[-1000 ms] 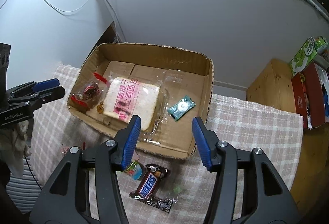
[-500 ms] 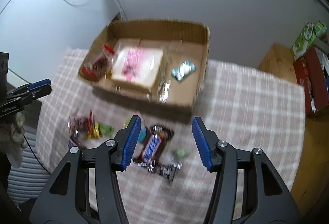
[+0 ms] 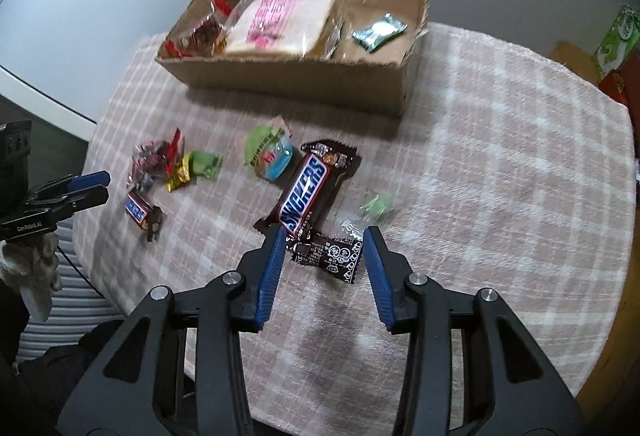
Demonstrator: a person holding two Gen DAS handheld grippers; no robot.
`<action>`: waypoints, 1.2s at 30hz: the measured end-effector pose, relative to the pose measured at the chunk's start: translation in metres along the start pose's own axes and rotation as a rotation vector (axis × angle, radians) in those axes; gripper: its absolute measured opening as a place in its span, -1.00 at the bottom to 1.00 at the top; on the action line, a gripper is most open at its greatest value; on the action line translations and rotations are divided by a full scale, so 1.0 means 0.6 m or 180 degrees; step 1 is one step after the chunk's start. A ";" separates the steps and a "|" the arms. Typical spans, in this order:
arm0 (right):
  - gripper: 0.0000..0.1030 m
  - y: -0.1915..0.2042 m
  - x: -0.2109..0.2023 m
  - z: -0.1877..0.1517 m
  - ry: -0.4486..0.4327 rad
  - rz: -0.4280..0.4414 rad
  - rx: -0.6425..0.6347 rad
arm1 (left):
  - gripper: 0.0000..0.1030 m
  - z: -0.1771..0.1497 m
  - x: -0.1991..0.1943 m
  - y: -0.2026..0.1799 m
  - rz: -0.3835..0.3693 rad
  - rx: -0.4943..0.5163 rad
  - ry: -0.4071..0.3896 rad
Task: Organize snacks
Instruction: 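Move both open grippers back over the remaining snacks on the table, then grasp the Snickers bar with the left gripper while the right gripper grasps the black candy packet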
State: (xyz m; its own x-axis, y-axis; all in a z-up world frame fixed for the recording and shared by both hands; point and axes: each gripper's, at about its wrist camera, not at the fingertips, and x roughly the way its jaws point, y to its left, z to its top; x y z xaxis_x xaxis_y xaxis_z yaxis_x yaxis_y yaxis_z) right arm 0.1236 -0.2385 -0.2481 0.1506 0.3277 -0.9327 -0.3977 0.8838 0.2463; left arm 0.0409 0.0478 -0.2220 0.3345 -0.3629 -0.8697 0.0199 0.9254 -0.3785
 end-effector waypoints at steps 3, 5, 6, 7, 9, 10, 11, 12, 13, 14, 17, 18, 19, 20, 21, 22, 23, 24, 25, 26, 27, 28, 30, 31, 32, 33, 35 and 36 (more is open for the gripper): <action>-0.18 0.003 0.013 0.003 0.0047 0.0014 -0.0034 | 0.00 0.001 0.010 0.003 -0.0012 0.0006 0.0055; -0.18 0.003 0.020 0.005 0.0082 0.0001 -0.0062 | 0.00 0.002 0.021 0.006 -0.0016 0.0020 0.0111; -0.18 0.003 0.025 0.007 0.0099 -0.0012 -0.0075 | 0.00 0.002 0.024 0.006 -0.0012 0.0027 0.0126; -0.18 0.004 0.028 0.008 0.0109 -0.0020 -0.0081 | 0.00 0.002 0.028 0.007 -0.0011 0.0039 0.0143; -0.18 0.003 0.034 0.010 0.0135 -0.0014 -0.0090 | 0.00 0.002 0.036 0.008 0.0007 0.0069 0.0173; -0.18 0.004 0.037 0.011 0.0148 -0.0006 -0.0091 | 0.00 0.002 0.038 0.010 0.0004 0.0071 0.0177; -0.18 0.005 0.040 0.012 0.0158 0.0003 -0.0096 | 0.00 0.002 0.040 0.011 -0.0013 0.0067 0.0183; -0.18 0.006 0.043 0.012 0.0166 0.0006 -0.0104 | 0.00 0.002 0.043 0.011 -0.0012 0.0074 0.0182; -0.18 0.008 0.046 0.013 0.0174 0.0001 -0.0113 | 0.00 0.003 0.045 0.010 0.0015 0.0085 0.0178; -0.18 0.010 0.049 0.013 0.0182 -0.0009 -0.0122 | 0.00 0.003 0.047 0.008 0.0023 0.0117 0.0182; -0.18 0.010 0.055 0.013 0.0203 0.0000 -0.0114 | 0.00 0.001 0.052 0.006 0.0018 0.0190 0.0212; -0.18 0.010 0.057 0.012 0.0213 0.0015 -0.0108 | 0.00 -0.001 0.051 0.007 -0.0002 0.0197 0.0220; -0.18 0.010 0.059 0.010 0.0228 0.0022 -0.0113 | 0.00 0.000 0.050 0.006 -0.0014 0.0201 0.0231; -0.18 0.011 0.061 0.007 0.0243 0.0026 -0.0122 | 0.00 -0.002 0.049 0.005 -0.0024 0.0215 0.0250; -0.18 0.011 0.062 0.004 0.0258 0.0041 -0.0130 | 0.00 -0.006 0.047 0.002 -0.0028 0.0247 0.0269; -0.18 0.010 0.062 0.000 0.0268 0.0053 -0.0130 | 0.00 -0.012 0.046 -0.001 -0.0029 0.0288 0.0294; -0.18 0.011 0.062 -0.004 0.0279 0.0069 -0.0130 | 0.00 -0.016 0.045 -0.004 -0.0028 0.0315 0.0311; -0.18 0.010 0.062 -0.008 0.0291 0.0089 -0.0132 | 0.00 -0.023 0.044 -0.007 -0.0035 0.0349 0.0337; -0.18 0.010 0.062 -0.013 0.0305 0.0111 -0.0133 | 0.00 -0.028 0.044 -0.009 -0.0041 0.0366 0.0358; -0.18 0.011 0.062 -0.016 0.0315 0.0113 -0.0134 | 0.00 -0.033 0.044 -0.010 -0.0043 0.0371 0.0370; -0.18 0.012 0.063 -0.020 0.0327 0.0122 -0.0143 | 0.00 -0.038 0.044 -0.012 -0.0050 0.0373 0.0378; -0.18 0.014 0.064 -0.024 0.0340 0.0118 -0.0159 | 0.00 -0.041 0.044 -0.013 -0.0061 0.0377 0.0386; -0.18 0.018 0.065 -0.028 0.0343 0.0090 -0.0206 | 0.00 -0.045 0.042 -0.018 -0.0052 0.0407 0.0397; -0.18 0.018 0.065 -0.028 0.0339 0.0072 -0.0207 | 0.00 -0.046 0.042 -0.021 -0.0031 0.0435 0.0399; -0.18 0.018 0.064 -0.027 0.0331 0.0052 -0.0200 | 0.00 -0.045 0.042 -0.025 0.0001 0.0468 0.0391; -0.18 0.016 0.062 -0.026 0.0324 0.0025 -0.0196 | 0.00 -0.045 0.042 -0.028 0.0029 0.0509 0.0389; -0.18 0.020 0.063 -0.025 0.0337 0.0000 -0.0259 | 0.00 -0.044 0.044 -0.039 0.0081 0.0625 0.0390; -0.18 0.022 0.064 -0.025 0.0343 -0.0010 -0.0288 | 0.00 -0.044 0.045 -0.047 0.0125 0.0705 0.0394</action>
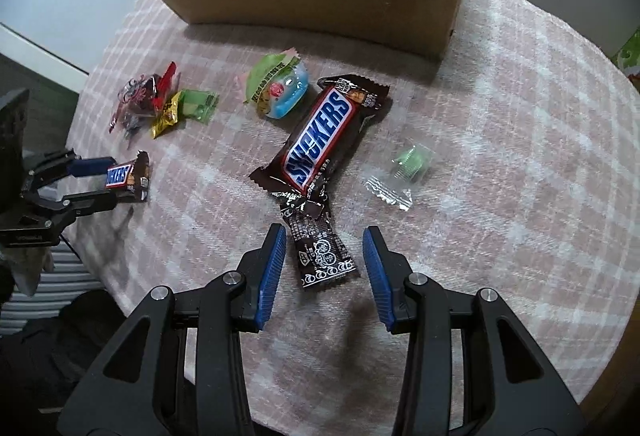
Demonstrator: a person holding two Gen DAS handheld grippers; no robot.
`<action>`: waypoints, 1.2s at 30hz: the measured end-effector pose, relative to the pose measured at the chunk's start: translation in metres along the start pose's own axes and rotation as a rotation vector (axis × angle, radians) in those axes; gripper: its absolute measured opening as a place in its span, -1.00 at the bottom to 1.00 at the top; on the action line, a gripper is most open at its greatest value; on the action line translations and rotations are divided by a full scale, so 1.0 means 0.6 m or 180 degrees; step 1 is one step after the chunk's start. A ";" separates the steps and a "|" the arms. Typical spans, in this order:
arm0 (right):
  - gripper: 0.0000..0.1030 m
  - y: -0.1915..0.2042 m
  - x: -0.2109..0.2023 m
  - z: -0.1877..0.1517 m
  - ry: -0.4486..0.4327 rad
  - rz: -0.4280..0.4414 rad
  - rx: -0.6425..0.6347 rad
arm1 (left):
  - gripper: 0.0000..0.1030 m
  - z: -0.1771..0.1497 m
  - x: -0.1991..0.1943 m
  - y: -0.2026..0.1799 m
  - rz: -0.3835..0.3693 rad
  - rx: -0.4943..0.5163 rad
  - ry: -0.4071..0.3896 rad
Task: Organize snacks
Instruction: 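Grasp the Snickers bar with the left gripper while the right gripper grasps the black candy packet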
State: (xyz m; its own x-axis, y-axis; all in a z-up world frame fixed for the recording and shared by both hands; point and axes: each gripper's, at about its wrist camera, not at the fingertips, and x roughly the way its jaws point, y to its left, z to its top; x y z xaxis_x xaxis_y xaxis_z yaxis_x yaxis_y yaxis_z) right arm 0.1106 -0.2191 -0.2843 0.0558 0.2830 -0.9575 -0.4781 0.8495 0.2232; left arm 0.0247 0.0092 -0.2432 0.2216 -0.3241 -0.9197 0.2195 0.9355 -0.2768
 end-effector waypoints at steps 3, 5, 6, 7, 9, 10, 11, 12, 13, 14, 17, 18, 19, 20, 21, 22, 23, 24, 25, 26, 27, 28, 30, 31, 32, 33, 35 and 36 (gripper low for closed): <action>-0.18 0.017 0.007 0.003 0.0038 -0.0099 -0.0134 | 0.05 0.003 0.006 -0.018 0.0107 0.0193 0.0037; -0.18 0.026 0.009 0.003 0.0044 -0.0158 -0.0197 | 0.05 0.007 0.013 -0.024 0.0165 0.0274 0.0069; -0.18 0.029 0.010 0.004 0.0050 -0.0193 -0.0224 | 0.05 0.011 0.017 -0.025 0.0191 0.0297 0.0074; -0.18 0.033 0.011 0.004 0.0057 -0.0227 -0.0243 | 0.05 0.014 0.019 -0.026 0.0205 0.0316 0.0073; -0.18 0.041 0.013 0.003 0.0068 -0.0303 -0.0292 | 0.05 0.020 0.020 -0.026 0.0223 0.0330 0.0061; -0.18 0.046 0.015 0.002 0.0075 -0.0350 -0.0323 | 0.05 0.022 0.020 -0.029 0.0224 0.0344 0.0052; -0.18 0.049 0.015 0.001 0.0077 -0.0376 -0.0342 | 0.05 0.023 0.021 -0.031 0.0221 0.0372 0.0061; -0.18 0.052 0.016 0.000 0.0077 -0.0390 -0.0359 | 0.05 0.024 0.021 -0.035 0.0255 0.0425 0.0070; -0.18 0.055 0.017 -0.001 0.0078 -0.0396 -0.0370 | 0.05 0.025 0.023 -0.041 0.0262 0.0466 0.0085; -0.18 0.057 0.017 -0.002 0.0079 -0.0397 -0.0377 | 0.05 0.024 0.024 -0.044 0.0224 0.0486 0.0121; -0.18 0.060 0.018 -0.002 0.0083 -0.0386 -0.0340 | 0.05 0.018 0.023 -0.054 0.0073 0.0568 0.0197; -0.18 0.061 0.018 -0.002 0.0081 -0.0379 -0.0334 | 0.05 0.017 0.022 -0.059 0.0105 0.0609 0.0189; -0.18 0.064 0.019 -0.004 0.0078 -0.0379 -0.0328 | 0.05 0.018 0.022 -0.061 0.0139 0.0625 0.0175; -0.18 0.064 0.020 -0.003 0.0078 -0.0379 -0.0318 | 0.05 0.021 0.022 -0.061 0.0170 0.0622 0.0151; -0.18 0.061 0.018 -0.003 0.0073 -0.0380 -0.0294 | 0.05 0.025 0.022 -0.061 0.0186 0.0596 0.0132; -0.18 0.060 0.018 -0.001 0.0069 -0.0364 -0.0266 | 0.05 0.030 0.023 -0.061 0.0174 0.0576 0.0121; -0.18 0.054 0.014 -0.004 0.0065 -0.0354 -0.0254 | 0.05 0.034 0.026 -0.062 0.0171 0.0567 0.0116; -0.18 0.051 0.013 -0.004 0.0068 -0.0350 -0.0247 | 0.05 0.037 0.031 -0.063 0.0191 0.0580 0.0130; -0.18 0.051 0.013 -0.004 0.0071 -0.0357 -0.0259 | 0.05 0.037 0.036 -0.063 0.0198 0.0598 0.0145; -0.18 0.047 0.010 -0.003 0.0077 -0.0369 -0.0277 | 0.05 0.038 0.043 -0.066 0.0201 0.0626 0.0169; -0.18 0.046 0.009 -0.002 0.0085 -0.0389 -0.0298 | 0.04 0.038 0.048 -0.070 0.0232 0.0665 0.0178; -0.19 0.045 0.011 0.002 0.0090 -0.0403 -0.0307 | 0.03 0.037 0.047 -0.073 0.0261 0.0706 0.0157; -0.39 0.054 0.014 0.001 0.0081 -0.0469 -0.0314 | -0.27 0.038 0.047 -0.077 0.0305 0.0696 0.0128; -0.44 0.054 0.013 0.001 0.0071 -0.0468 -0.0308 | -0.37 0.039 0.046 -0.075 0.0314 0.0650 0.0108; -0.44 0.055 0.013 0.000 0.0064 -0.0461 -0.0297 | -0.45 0.039 0.045 -0.072 0.0318 0.0614 0.0091; -0.44 0.056 0.011 -0.003 0.0053 -0.0458 -0.0292 | -0.45 0.039 0.043 -0.070 0.0317 0.0564 0.0064; -0.44 0.056 0.008 -0.007 0.0031 -0.0455 -0.0277 | -0.45 0.037 0.041 -0.067 0.0297 0.0494 0.0042; -0.44 0.054 0.007 -0.010 0.0020 -0.0444 -0.0260 | -0.45 0.036 0.039 -0.065 0.0265 0.0450 0.0030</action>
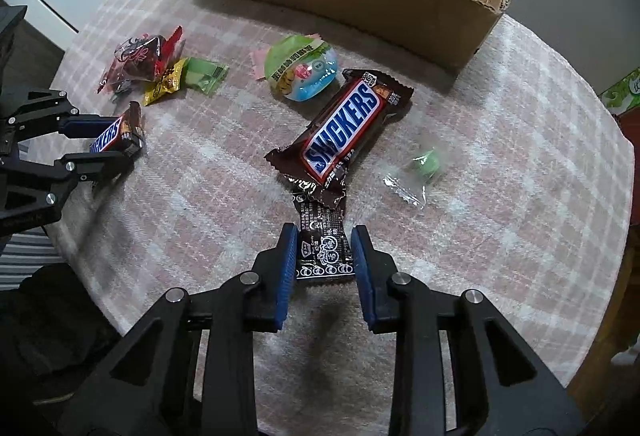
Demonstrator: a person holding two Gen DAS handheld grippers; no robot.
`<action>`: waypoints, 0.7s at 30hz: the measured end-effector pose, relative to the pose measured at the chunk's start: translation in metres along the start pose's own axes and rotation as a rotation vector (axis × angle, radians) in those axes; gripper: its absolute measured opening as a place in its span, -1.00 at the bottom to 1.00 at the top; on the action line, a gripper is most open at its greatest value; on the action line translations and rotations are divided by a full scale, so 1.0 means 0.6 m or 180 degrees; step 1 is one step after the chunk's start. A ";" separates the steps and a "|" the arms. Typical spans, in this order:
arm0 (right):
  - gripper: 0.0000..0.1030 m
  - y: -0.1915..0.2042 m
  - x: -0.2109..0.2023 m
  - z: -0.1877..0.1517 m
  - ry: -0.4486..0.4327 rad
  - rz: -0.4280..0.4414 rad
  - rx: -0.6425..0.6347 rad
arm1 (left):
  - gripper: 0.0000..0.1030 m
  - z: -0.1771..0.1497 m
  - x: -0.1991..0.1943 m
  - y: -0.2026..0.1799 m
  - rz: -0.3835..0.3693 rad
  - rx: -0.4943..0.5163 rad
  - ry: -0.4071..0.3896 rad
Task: Organize snacks
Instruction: 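Grasp the Snickers bar with the left gripper while the right gripper grasps the black candy packet, then carry the brown chocolate with the left gripper into the box while the right carries the black packet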
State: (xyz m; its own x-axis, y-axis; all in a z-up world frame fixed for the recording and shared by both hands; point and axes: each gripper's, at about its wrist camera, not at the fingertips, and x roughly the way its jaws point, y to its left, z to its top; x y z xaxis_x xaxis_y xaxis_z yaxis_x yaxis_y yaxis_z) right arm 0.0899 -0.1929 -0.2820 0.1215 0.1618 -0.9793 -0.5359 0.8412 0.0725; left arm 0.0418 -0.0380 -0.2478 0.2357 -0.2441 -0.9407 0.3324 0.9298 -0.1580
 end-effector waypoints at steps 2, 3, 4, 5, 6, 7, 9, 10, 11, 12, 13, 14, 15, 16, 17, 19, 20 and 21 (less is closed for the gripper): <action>-0.44 -0.004 -0.005 -0.006 -0.0030 0.0037 0.0062 | -0.45 -0.005 -0.009 0.006 -0.0062 -0.0081 -0.0035; -0.45 -0.007 -0.009 -0.009 -0.0049 0.0045 0.0090 | -0.45 -0.007 -0.013 0.008 -0.0076 -0.0118 -0.0063; -0.45 -0.010 -0.014 -0.011 -0.0073 0.0054 0.0130 | -0.45 -0.008 -0.017 0.010 -0.0079 -0.0145 -0.0082; -0.45 -0.013 -0.019 -0.015 -0.0100 0.0082 0.0183 | -0.46 -0.009 -0.021 0.012 -0.0088 -0.0174 -0.0102; -0.45 -0.015 -0.023 -0.017 -0.0121 0.0106 0.0222 | -0.46 -0.010 -0.024 0.016 -0.0104 -0.0199 -0.0115; -0.45 -0.019 -0.027 -0.021 -0.0145 0.0119 0.0273 | -0.47 -0.016 -0.031 0.024 -0.0097 -0.0222 -0.0132; -0.45 -0.025 -0.032 -0.027 -0.0171 0.0121 0.0342 | -0.48 -0.017 -0.037 0.033 -0.0102 -0.0304 -0.0161; -0.45 -0.028 -0.037 -0.029 -0.0197 0.0125 0.0383 | -0.48 -0.018 -0.042 0.038 -0.0114 -0.0350 -0.0188; -0.45 -0.034 -0.046 -0.033 -0.0228 0.0133 0.0418 | -0.48 -0.020 -0.050 0.043 -0.0128 -0.0399 -0.0224; -0.45 -0.039 -0.056 -0.034 -0.0278 0.0153 0.0465 | -0.48 -0.018 -0.058 0.047 -0.0154 -0.0443 -0.0265; -0.45 -0.041 -0.065 -0.034 -0.0320 0.0174 0.0498 | -0.48 -0.014 -0.063 0.044 -0.0162 -0.0466 -0.0301; -0.45 -0.044 -0.074 -0.032 -0.0369 0.0185 0.0527 | -0.48 -0.011 -0.071 0.046 -0.0158 -0.0479 -0.0341; -0.45 -0.046 -0.084 -0.029 -0.0418 0.0181 0.0545 | -0.49 -0.004 -0.075 0.047 -0.0162 -0.0479 -0.0379; -0.45 -0.047 -0.093 -0.025 -0.0463 0.0185 0.0552 | -0.49 0.002 -0.080 0.048 -0.0167 -0.0461 -0.0402; -0.45 -0.048 -0.100 -0.019 -0.0499 0.0189 0.0553 | -0.50 0.007 -0.083 0.050 -0.0144 -0.0444 -0.0425; -0.45 -0.049 -0.113 -0.007 -0.0574 0.0172 0.0548 | -0.50 0.019 -0.086 0.051 -0.0127 -0.0421 -0.0464; -0.45 -0.046 -0.117 -0.002 -0.0596 0.0166 0.0547 | -0.50 0.021 -0.089 0.052 -0.0133 -0.0420 -0.0487; -0.45 -0.045 -0.122 0.003 -0.0622 0.0163 0.0546 | -0.50 0.025 -0.091 0.054 -0.0125 -0.0419 -0.0511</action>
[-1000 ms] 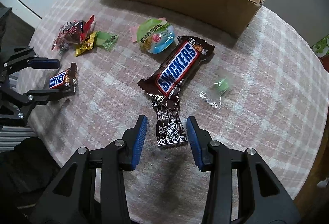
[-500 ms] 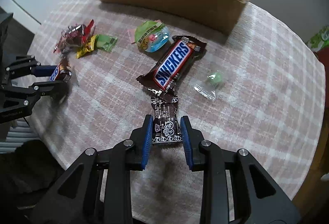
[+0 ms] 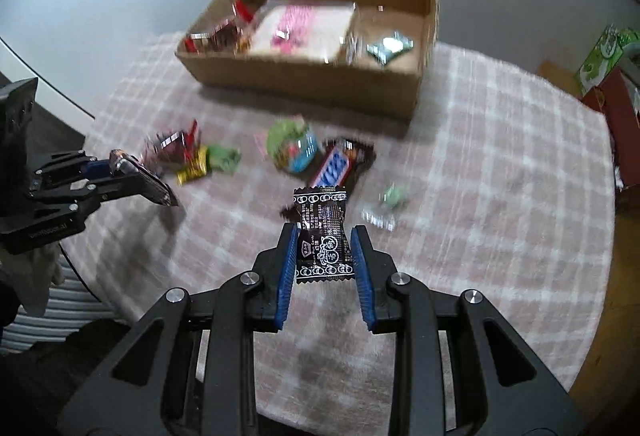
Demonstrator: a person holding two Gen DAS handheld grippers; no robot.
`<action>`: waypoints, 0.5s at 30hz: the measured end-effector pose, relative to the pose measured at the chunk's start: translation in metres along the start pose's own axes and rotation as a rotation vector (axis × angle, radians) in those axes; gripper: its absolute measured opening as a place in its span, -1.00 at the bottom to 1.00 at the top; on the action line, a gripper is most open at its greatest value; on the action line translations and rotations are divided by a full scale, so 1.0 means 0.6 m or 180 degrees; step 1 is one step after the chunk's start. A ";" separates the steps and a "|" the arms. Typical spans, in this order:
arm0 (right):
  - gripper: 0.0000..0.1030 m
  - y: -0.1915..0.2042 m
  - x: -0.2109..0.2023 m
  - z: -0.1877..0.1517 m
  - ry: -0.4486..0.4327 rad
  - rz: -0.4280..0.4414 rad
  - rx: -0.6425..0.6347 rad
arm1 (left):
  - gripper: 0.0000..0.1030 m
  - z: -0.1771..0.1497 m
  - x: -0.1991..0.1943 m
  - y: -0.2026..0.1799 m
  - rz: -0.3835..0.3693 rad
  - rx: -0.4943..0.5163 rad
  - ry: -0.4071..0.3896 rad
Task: Organize snacks
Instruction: 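Carry the brown chocolate with the left gripper into the box while the right carries the black packet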
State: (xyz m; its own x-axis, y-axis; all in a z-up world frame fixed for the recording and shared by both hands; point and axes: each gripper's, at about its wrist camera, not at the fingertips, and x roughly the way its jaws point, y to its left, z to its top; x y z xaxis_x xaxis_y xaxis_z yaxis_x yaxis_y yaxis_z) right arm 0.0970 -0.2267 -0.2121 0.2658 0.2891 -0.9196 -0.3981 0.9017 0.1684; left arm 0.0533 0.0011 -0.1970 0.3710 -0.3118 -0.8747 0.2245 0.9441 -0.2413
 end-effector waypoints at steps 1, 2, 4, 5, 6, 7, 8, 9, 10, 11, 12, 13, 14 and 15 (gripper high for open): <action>-0.45 0.001 -0.001 0.003 -0.0018 0.0002 0.0000 | -0.50 0.003 0.001 -0.004 0.0016 -0.0003 -0.0021; -0.45 0.005 -0.003 0.006 -0.0038 0.0000 0.0003 | -0.50 0.008 -0.002 -0.002 -0.0002 -0.0006 -0.0043; -0.45 0.015 -0.008 0.011 -0.0081 -0.0010 -0.0002 | -0.50 0.023 0.005 -0.009 0.0013 0.0012 -0.0082; -0.45 0.016 -0.011 0.017 -0.0105 -0.0008 -0.0012 | -0.50 0.029 -0.002 -0.006 0.0026 0.0025 -0.0111; -0.45 0.016 -0.015 0.023 -0.0131 -0.0013 -0.0020 | -0.50 0.036 -0.006 -0.004 0.0031 0.0029 -0.0145; -0.45 0.015 -0.019 0.028 -0.0156 -0.0022 -0.0020 | -0.50 0.042 -0.009 -0.001 0.0036 0.0026 -0.0179; -0.45 0.013 -0.023 0.035 -0.0187 -0.0025 -0.0011 | -0.50 0.049 -0.014 0.001 0.0036 0.0020 -0.0213; -0.45 0.011 -0.026 0.043 -0.0222 -0.0024 0.0002 | -0.50 0.058 -0.018 0.002 0.0039 0.0017 -0.0253; -0.45 0.009 -0.029 0.050 -0.0255 -0.0025 0.0013 | -0.50 0.065 -0.023 0.004 0.0035 0.0020 -0.0284; -0.45 0.006 -0.032 0.058 -0.0284 -0.0023 0.0017 | -0.50 0.076 -0.026 0.004 0.0031 0.0033 -0.0320; -0.45 0.004 -0.036 0.067 -0.0315 -0.0032 0.0013 | -0.50 0.084 -0.027 0.005 0.0041 0.0048 -0.0349; -0.45 0.003 -0.039 0.075 -0.0339 -0.0046 0.0004 | -0.50 0.095 -0.028 0.005 0.0052 0.0068 -0.0383; -0.45 0.002 -0.043 0.084 -0.0370 -0.0065 -0.0008 | -0.50 0.104 -0.029 0.005 0.0056 0.0080 -0.0406; -0.45 0.000 -0.046 0.094 -0.0403 -0.0078 -0.0016 | -0.50 0.116 -0.030 0.004 0.0053 0.0091 -0.0436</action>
State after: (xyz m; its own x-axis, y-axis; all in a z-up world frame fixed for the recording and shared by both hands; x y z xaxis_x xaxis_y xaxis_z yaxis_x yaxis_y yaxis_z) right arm 0.1391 -0.2165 -0.1667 0.3841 0.3056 -0.8712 -0.3944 0.9075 0.1444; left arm 0.1098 0.0017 -0.1528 0.4941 -0.3095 -0.8125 0.2422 0.9465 -0.2133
